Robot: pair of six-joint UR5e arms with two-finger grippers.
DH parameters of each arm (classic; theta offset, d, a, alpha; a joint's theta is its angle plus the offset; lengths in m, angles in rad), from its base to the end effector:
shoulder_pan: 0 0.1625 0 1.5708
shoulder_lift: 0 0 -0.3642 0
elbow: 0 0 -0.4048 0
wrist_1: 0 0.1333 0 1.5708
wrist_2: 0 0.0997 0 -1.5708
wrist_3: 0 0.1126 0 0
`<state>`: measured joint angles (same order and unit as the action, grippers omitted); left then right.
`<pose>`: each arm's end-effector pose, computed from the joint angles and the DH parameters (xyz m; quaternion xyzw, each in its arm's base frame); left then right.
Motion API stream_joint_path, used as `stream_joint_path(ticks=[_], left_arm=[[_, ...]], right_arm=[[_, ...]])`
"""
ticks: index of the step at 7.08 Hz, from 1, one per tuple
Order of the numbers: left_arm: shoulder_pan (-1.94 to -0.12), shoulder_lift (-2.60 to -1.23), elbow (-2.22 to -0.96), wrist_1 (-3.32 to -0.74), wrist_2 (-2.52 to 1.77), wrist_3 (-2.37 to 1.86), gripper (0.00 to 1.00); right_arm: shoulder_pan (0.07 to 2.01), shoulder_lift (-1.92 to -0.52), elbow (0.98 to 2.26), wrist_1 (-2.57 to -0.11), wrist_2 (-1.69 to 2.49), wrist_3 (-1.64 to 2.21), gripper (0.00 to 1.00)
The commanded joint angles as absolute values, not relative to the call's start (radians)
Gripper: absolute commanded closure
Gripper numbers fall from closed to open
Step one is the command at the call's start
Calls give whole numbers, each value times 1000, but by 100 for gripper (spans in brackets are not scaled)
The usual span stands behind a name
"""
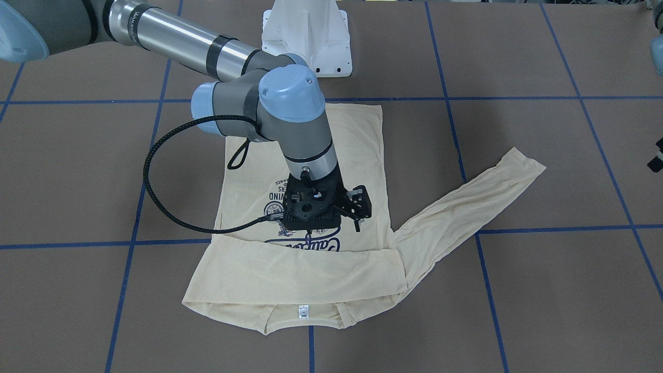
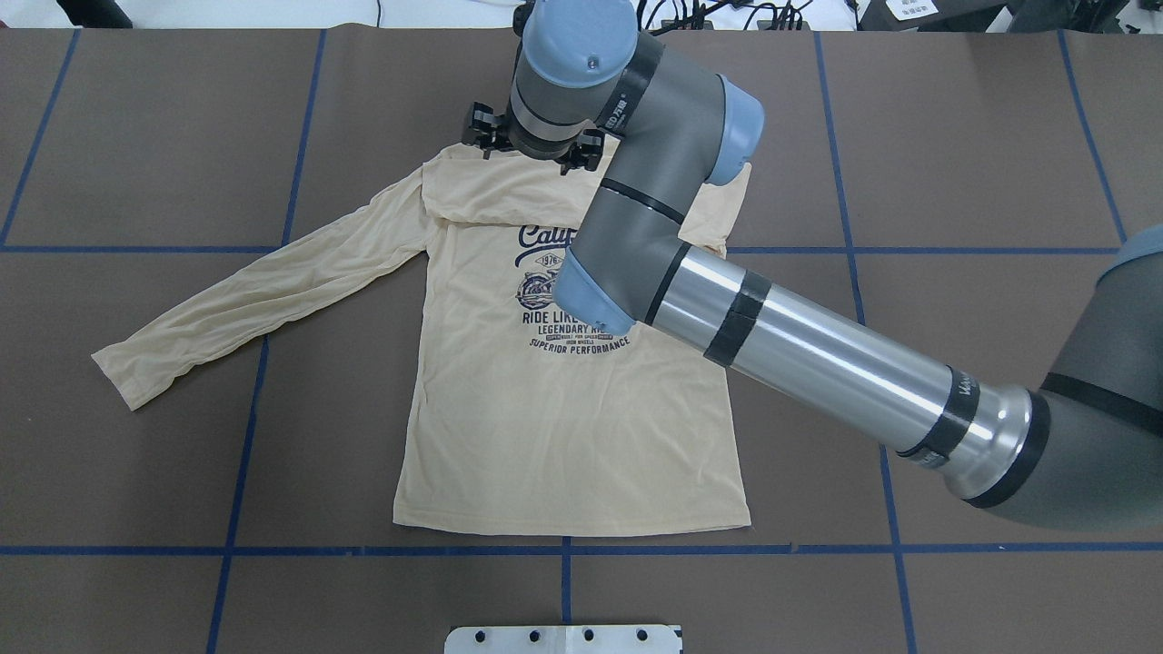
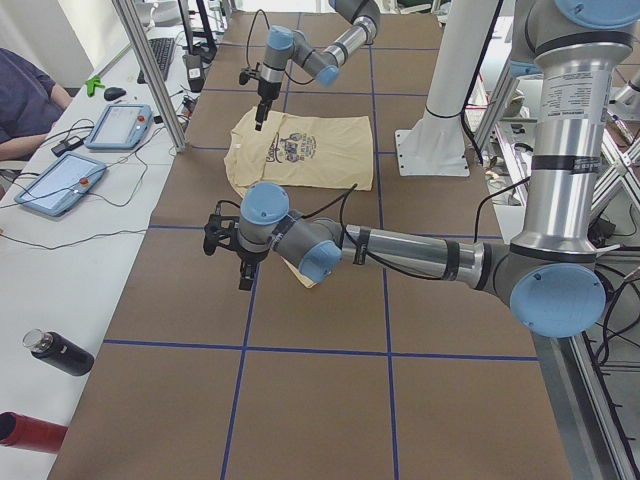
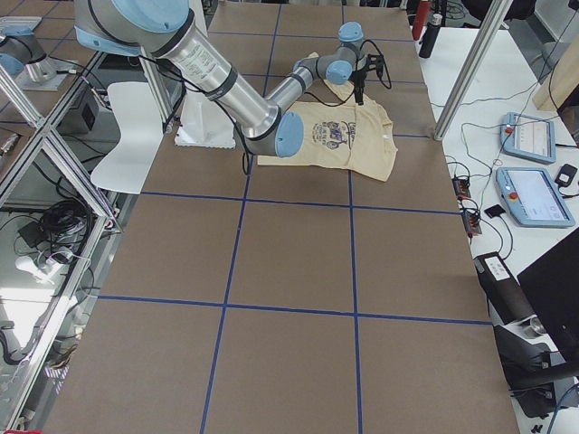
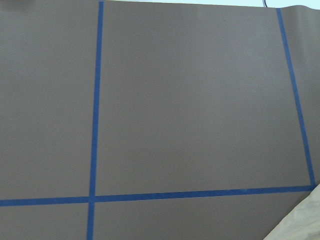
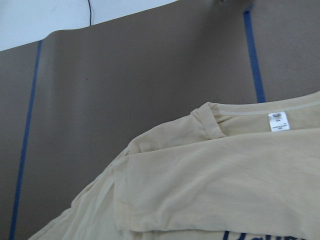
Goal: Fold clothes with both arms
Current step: 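Release the sleeve near the collar and lift the right gripper away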
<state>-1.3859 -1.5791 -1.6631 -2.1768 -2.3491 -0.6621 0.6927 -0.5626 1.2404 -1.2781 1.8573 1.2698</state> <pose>0.0448 -0.5345 0.4823 0.1456 0.4561 -0.0776 0.8745 -0.5268 -0.5691 0.0817 0.1090 -0.4660 0.1051 0.8717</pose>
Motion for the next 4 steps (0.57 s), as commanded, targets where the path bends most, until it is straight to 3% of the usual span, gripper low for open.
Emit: stream_joint_path(ticks=[1,2,4], left_arm=[[-1197,-1501,-1675,-2438,-2204,-995,0],[-1087,-1465,-1686,-2485,-2087,-1100,0],[-907,-1419,-1701,-2484,-1915,-1178,0]], right_arm=[[748,-714,1473,-1520,1951,1122,0],[771,-826,1629,-1620,1969,1035,0],[863,-986,1777,-1690,2073,887,0]])
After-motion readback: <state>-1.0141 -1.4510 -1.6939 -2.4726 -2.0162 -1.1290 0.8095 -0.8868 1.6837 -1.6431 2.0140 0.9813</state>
